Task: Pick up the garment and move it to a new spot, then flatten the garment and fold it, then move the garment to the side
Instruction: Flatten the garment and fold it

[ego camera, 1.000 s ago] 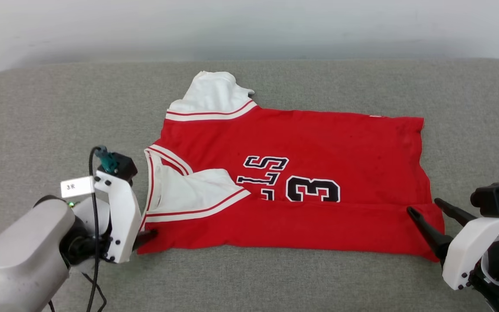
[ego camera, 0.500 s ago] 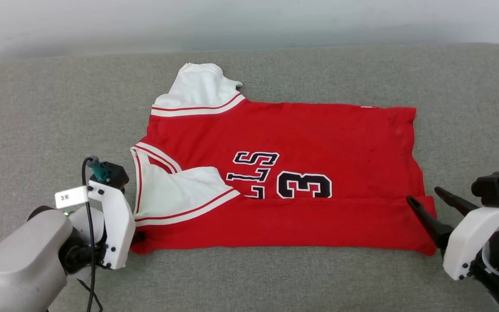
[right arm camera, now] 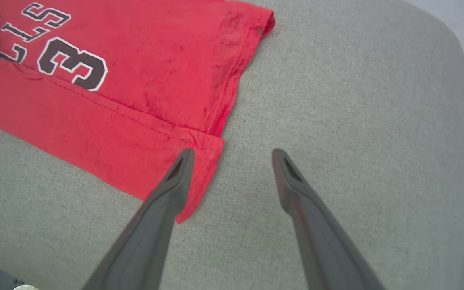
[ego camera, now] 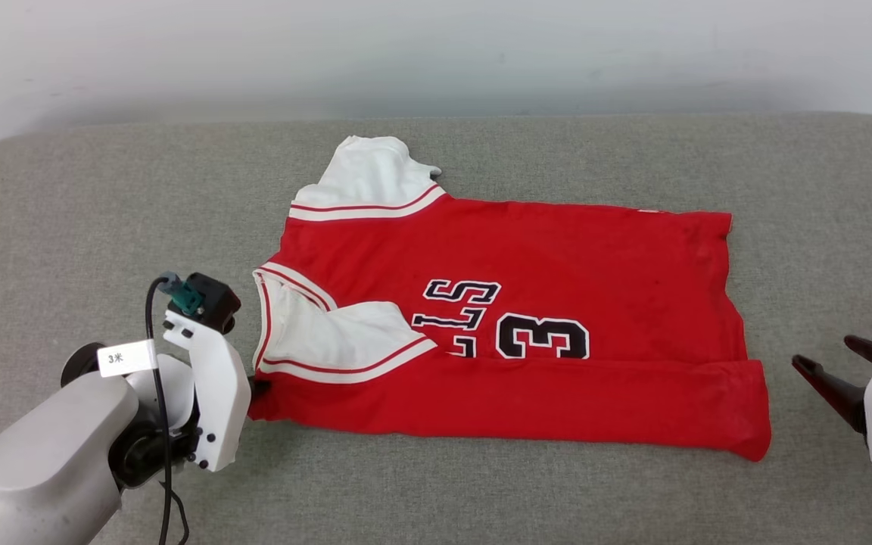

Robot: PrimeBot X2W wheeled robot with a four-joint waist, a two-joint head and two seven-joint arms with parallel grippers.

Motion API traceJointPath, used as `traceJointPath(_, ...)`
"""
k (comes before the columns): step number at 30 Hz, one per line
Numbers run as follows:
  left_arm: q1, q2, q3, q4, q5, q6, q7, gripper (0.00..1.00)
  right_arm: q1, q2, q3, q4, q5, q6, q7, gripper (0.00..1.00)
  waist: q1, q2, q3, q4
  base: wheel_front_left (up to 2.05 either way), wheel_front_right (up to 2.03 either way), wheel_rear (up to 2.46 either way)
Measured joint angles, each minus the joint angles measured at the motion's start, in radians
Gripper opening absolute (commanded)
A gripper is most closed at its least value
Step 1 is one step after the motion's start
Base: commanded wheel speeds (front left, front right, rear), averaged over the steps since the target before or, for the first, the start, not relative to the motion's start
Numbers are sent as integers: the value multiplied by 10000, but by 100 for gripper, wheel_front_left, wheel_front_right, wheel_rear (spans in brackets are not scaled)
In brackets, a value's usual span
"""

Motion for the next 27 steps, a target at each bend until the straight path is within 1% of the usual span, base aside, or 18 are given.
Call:
traceJointPath(3,1,132,-4,-422,174,146,-77,0,9,-251,142,-159,174,0,918,100,0,0,45,40,0,0,0)
traceJointPath(5,1,215,-15,-654,201,236,-75,0,13,-299,284,-198,288,0,1455,100,0,0,107,70,0,0,0)
traceJointPath(7,1,244,-15,-859,267,332,-71,0,1,-282,435,-192,322,0,1818,100,0,0,187,107,0,0,0)
traceJointPath(10,-1,251,-12,-1131,293,439,-59,0,-105,-67,648,-12,272,0,2033,100,0,0,339,168,0,0,0)
traceJointPath(14,-34,257,-12,-1375,372,570,-61,0,-332,357,1016,529,52,0,2056,100,0,-1,595,247,0,0,0)
traceJointPath(18,-140,255,2,-1463,485,602,-92,0,-516,686,1400,1271,-198,0,1801,100,0,-1,878,345,0,0,0)
traceJointPath(23,-142,230,-2,-1430,518,652,-176,0,-601,851,1866,2138,-222,-6,1384,100,0,0,1070,430,0,0,0)
traceJointPath(27,-14,263,15,-1338,431,675,-314,0,-733,918,2201,2556,-75,-23,849,100,0,0,994,372,0,0,0)
